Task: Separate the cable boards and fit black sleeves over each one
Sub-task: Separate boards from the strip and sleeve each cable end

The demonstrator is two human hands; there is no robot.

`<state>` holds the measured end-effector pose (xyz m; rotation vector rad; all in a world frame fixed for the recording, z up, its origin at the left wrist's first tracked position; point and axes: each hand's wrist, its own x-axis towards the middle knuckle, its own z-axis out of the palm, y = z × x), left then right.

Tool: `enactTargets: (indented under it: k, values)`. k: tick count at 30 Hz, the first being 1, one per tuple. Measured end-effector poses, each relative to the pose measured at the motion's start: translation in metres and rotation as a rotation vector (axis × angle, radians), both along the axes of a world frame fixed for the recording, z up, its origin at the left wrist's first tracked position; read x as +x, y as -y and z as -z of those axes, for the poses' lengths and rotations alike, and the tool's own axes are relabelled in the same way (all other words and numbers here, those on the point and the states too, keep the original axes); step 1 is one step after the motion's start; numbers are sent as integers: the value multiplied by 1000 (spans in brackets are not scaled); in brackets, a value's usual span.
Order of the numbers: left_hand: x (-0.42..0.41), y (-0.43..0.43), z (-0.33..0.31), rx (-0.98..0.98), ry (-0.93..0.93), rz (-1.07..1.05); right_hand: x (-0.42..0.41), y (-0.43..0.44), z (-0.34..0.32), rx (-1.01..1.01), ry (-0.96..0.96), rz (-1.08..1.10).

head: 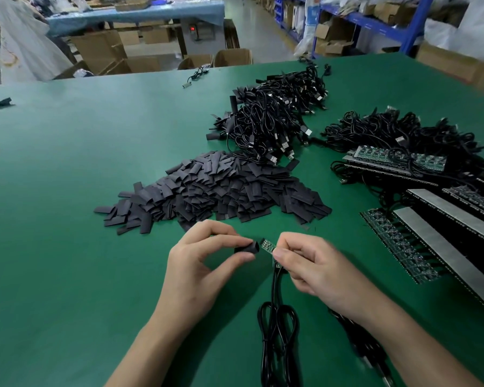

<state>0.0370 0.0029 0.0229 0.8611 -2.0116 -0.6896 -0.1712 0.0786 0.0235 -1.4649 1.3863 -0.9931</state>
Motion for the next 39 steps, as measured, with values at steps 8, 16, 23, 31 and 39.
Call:
enactTargets:
  k: [8,16,23,31,39]
  values:
    - [-1,1,2,-54,72,20,-1,0,1,35,-15,-38]
    - [0,4,4,-147,125,36,-2,0,-2,78,-12,-42]
    - [1,4,4,-201,144,46,-3,0,-2,99,-27,-64]
    - [5,4,2,-166,174,133,-4,-1,-3,79,-108,-76]
    - [7,6,0,-142,208,154,-3,-3,-6,63,-162,-55]
